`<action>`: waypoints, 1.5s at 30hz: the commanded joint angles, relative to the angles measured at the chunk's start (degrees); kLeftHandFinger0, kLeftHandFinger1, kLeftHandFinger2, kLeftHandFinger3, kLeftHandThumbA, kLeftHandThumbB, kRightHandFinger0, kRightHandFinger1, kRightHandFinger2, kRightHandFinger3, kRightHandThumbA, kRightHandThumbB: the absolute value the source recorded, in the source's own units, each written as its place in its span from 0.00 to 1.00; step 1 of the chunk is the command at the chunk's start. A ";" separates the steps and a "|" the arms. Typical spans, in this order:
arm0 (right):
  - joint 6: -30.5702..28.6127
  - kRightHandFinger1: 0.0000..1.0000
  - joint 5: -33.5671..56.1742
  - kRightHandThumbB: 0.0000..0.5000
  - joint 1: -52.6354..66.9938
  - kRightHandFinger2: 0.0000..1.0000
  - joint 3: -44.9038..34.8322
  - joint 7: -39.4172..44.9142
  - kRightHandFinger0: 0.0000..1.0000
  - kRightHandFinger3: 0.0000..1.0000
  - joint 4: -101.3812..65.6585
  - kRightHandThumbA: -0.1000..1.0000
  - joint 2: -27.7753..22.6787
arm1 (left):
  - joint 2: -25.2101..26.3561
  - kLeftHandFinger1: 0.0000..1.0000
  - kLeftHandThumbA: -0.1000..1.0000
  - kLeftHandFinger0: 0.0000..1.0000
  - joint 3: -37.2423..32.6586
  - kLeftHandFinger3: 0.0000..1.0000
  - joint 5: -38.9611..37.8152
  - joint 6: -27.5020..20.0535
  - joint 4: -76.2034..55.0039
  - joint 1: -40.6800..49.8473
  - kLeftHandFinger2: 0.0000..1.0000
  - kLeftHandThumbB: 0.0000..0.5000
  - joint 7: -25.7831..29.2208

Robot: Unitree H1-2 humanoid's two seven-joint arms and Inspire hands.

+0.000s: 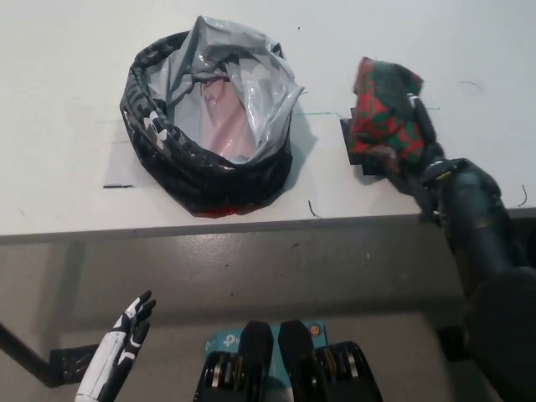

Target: The robot uses its right hand to pick up a bag of coffee beans and puts it in the black plastic bag, then the robot grabs the top of the bag and lifts it.

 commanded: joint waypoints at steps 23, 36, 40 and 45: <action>9.15 0.09 11.97 0.09 -11.40 0.67 23.13 1.08 0.00 1.00 -24.60 0.00 -1.59 | 1.96 1.00 1.00 1.00 -0.48 1.00 1.69 -1.40 -1.57 0.00 1.00 0.59 -0.61; 8.49 0.13 6.37 0.20 -15.76 0.68 33.47 3.13 0.00 1.00 -18.82 0.00 0.66 | 1.87 1.00 1.00 1.00 -1.19 1.00 3.13 -2.03 -0.95 0.22 1.00 0.58 -0.42; 6.34 0.13 5.16 0.13 -18.42 0.70 35.14 3.71 0.00 1.00 -13.41 0.00 1.44 | 1.95 1.00 1.00 1.00 -1.31 1.00 2.99 -1.38 -1.45 0.10 1.00 0.64 -0.86; 3.33 0.13 3.72 0.20 -21.64 0.71 36.13 1.99 0.00 1.00 -7.51 0.00 2.63 | 1.93 1.00 1.00 1.00 -1.45 1.00 3.00 -1.10 -1.84 0.01 1.00 0.61 -1.05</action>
